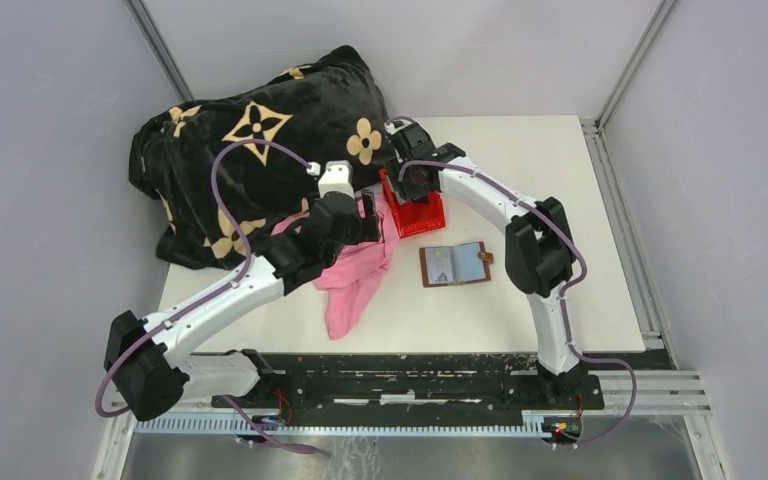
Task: Put the credit cards into the card holder
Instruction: Pick up the credit card from the storage box.
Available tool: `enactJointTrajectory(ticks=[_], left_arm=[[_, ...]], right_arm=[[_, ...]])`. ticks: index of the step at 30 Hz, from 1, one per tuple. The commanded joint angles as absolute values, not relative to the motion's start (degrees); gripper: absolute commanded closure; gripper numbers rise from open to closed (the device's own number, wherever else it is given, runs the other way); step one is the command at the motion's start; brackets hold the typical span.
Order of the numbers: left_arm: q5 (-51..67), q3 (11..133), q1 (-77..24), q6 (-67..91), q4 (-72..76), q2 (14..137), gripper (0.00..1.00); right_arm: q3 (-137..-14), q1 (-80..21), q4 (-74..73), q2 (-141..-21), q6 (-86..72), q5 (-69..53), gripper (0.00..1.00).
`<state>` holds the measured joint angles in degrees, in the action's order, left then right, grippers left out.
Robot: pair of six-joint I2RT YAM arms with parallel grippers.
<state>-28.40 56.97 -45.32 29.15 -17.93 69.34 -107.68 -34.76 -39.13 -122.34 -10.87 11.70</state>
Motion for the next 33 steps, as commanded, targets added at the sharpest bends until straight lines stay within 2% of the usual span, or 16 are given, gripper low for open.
enactJointTrajectory(ticks=[1, 8, 11, 26, 33], left_arm=[[-30.23, 56.97, -44.62, 29.01, -17.31, 69.62, 0.17], [-29.49, 56.71, -43.84, 28.78, -17.31, 69.87, 0.17], [-29.24, 56.37, -43.5, 28.84, -17.19, 69.79, 0.17], [-27.31, 55.64, -41.33, 28.91, -16.32, 69.7, 0.18], [-26.66, 55.64, -40.79, 28.92, -16.0, 69.79, 0.18]], right_arm=[[-111.74, -35.13, -40.21, -124.41, -9.41, 14.75, 0.34], [-113.86, -35.09, -40.76, -127.05, -8.85, 15.34, 0.38], [-114.93, -35.07, -41.33, -128.26, -8.46, 15.78, 0.45], [-117.03, -35.05, -42.08, -130.1, -7.11, 18.02, 0.59], [-117.01, -34.89, -42.14, -129.43, -6.55, 18.73, 0.61]])
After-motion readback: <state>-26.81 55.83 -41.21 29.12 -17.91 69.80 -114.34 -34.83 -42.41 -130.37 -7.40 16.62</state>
